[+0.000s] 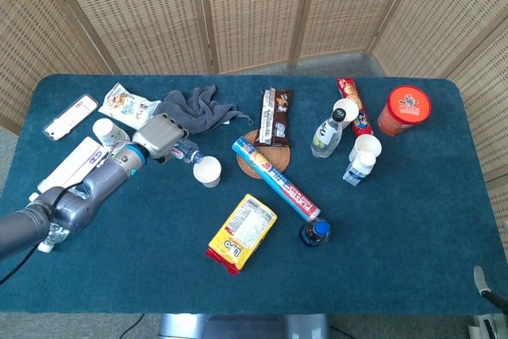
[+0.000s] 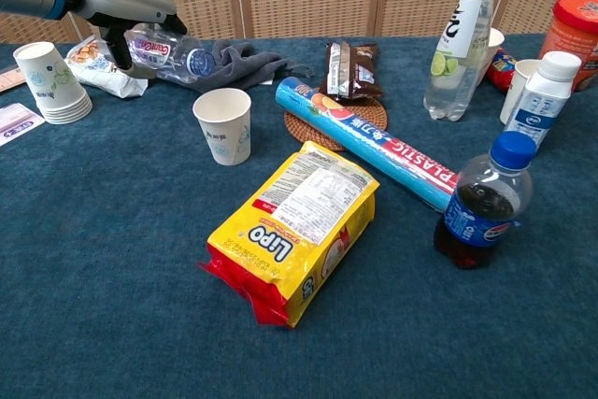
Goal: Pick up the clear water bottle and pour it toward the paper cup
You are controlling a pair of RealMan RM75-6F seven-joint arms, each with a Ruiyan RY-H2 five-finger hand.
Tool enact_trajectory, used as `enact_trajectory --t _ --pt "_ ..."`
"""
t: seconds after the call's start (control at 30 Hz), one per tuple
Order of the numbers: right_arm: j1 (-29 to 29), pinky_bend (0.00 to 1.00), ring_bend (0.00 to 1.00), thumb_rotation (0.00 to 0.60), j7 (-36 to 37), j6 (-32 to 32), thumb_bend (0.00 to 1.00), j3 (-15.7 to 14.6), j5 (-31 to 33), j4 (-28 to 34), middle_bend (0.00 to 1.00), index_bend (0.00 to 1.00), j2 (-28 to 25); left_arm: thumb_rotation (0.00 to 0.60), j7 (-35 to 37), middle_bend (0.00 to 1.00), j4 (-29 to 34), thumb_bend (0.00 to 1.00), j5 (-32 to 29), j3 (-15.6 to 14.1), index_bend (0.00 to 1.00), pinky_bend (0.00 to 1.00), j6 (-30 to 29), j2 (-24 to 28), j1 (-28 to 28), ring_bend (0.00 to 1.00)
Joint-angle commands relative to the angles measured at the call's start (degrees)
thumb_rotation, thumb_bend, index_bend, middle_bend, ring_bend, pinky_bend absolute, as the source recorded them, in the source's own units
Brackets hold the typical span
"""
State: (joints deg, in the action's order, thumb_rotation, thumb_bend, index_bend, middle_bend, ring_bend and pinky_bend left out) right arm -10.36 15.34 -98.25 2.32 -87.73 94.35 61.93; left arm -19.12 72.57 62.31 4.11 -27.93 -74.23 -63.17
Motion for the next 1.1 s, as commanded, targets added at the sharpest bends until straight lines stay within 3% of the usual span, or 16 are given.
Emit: enact_trajectory --t 0.03,0.53,1.1 --pt "-0.1 0.00 0.00 0.600 0.2 -0.1 0.41 0.0 0.0 -0.2 0.05 0.00 0.0 0.600 -1.9 0.39 0.5 0.56 -1.5 -0.7 0.43 0.38 0.4 0.2 -1.2 0.38" --pt "-0.4 0.00 0.00 0.600 1.3 -0.2 0.42 0.1 0.2 -1.1 0.05 0.00 0.5 0.600 -10.2 0.39 1.6 0.56 -7.0 -4.2 0.44 0.37 -0.8 0.8 -5.4 0.38" --pt "-0.6 0.00 0.00 0.600 1.8 -0.2 0.41 0.3 0.2 -1.6 0.05 0.00 0.6 0.600 -14.4 0.40 2.9 0.56 -11.3 -7.1 0.45 0.36 -2.1 1.1 -8.2 0.37"
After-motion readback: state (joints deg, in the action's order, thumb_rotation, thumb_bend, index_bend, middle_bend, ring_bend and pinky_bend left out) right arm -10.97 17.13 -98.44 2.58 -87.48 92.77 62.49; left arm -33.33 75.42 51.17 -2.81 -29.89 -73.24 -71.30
